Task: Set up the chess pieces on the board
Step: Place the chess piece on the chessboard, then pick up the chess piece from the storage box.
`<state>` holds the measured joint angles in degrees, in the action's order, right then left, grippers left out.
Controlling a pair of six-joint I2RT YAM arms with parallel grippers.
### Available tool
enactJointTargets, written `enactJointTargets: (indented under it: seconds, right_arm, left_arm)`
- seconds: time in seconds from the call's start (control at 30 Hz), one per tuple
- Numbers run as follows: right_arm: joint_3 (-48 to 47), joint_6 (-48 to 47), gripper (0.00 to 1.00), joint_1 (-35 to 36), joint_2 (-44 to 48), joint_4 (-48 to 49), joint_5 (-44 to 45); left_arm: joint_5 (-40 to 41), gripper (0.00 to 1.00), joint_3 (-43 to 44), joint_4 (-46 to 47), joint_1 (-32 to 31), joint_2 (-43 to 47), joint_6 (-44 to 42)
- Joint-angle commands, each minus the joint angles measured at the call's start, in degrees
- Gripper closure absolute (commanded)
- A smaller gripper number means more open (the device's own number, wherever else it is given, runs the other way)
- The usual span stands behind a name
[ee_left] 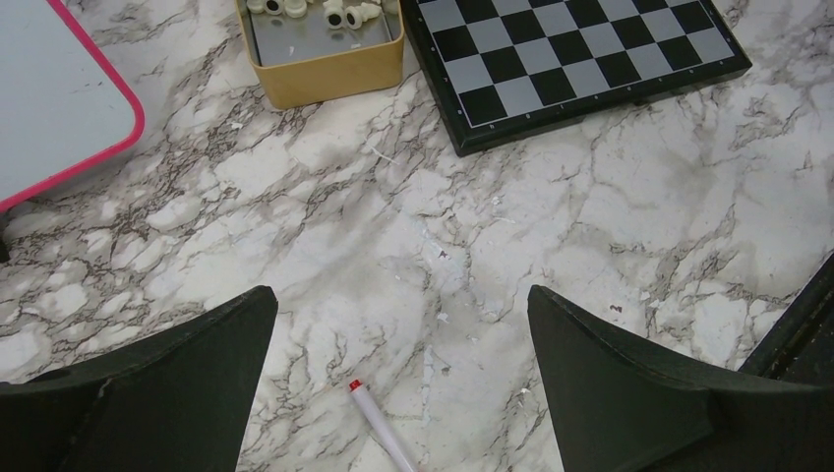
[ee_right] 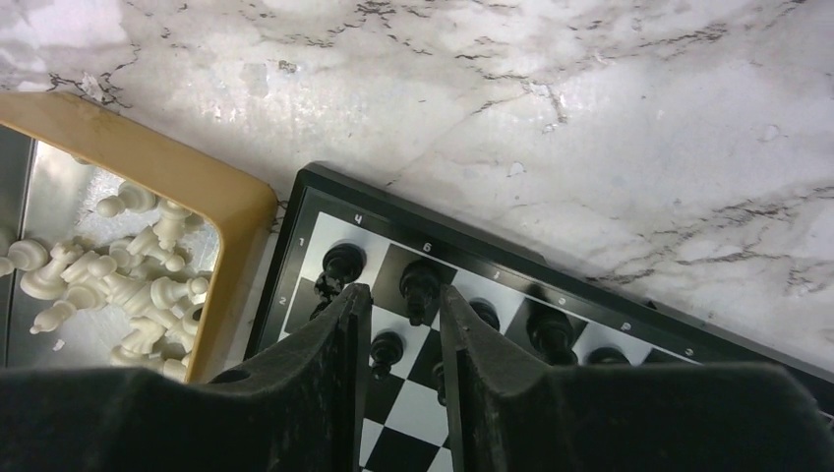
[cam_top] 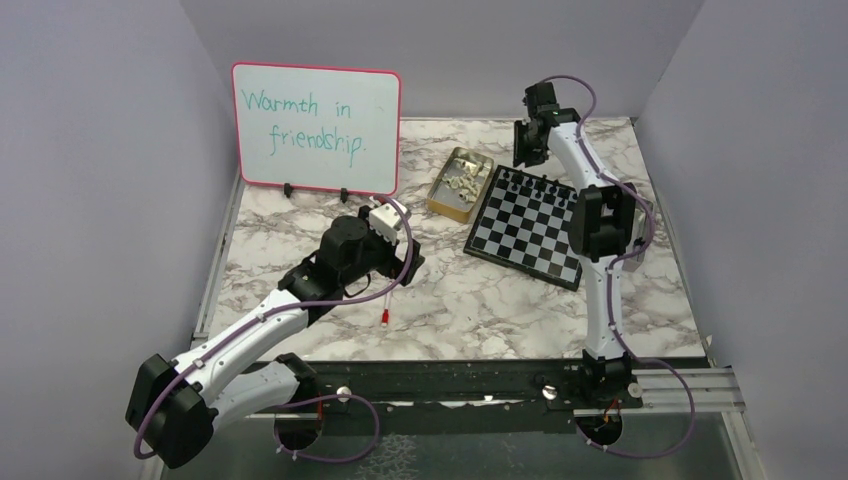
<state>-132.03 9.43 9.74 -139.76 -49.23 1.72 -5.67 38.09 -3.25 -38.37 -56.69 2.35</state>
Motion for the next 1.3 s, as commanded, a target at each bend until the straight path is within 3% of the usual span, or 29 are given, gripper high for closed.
enactJointTargets:
  seconds: [0.0, 0.37, 0.6, 0.87, 1.27]
  right_arm:
    - [1.8, 0.59, 0.63, -0.69, 8.47, -0.21, 2.47]
    - [27.97, 1.2, 0.61, -5.48, 31.15, 5.77, 11.47]
    - [42.43, -0.39, 0.58, -16.03, 42.96, 8.2, 13.47]
    - [52.15, -2.63, 0.57, -19.37, 47.73, 13.18, 21.42]
    - [49.91, 7.08, 0.57, -21.33, 38.54, 8.86, 24.94]
  left_arm:
    - [1.05, 0.01, -0.3, 0.96, -0.35, 1.44, -0.42]
    - [1.63, 0.01, 0.83, -0.77, -0.35, 2.93, 0.73]
    - [0.47, 0.01, -1.69, 1.08, -1.2, 5.91, 0.58]
    - [2.76, 0.01, -2.22, 0.34, -5.39, 7.14, -0.24]
    - [8.62, 0.01, -3.15, -0.76, -11.17, 10.57, -3.89]
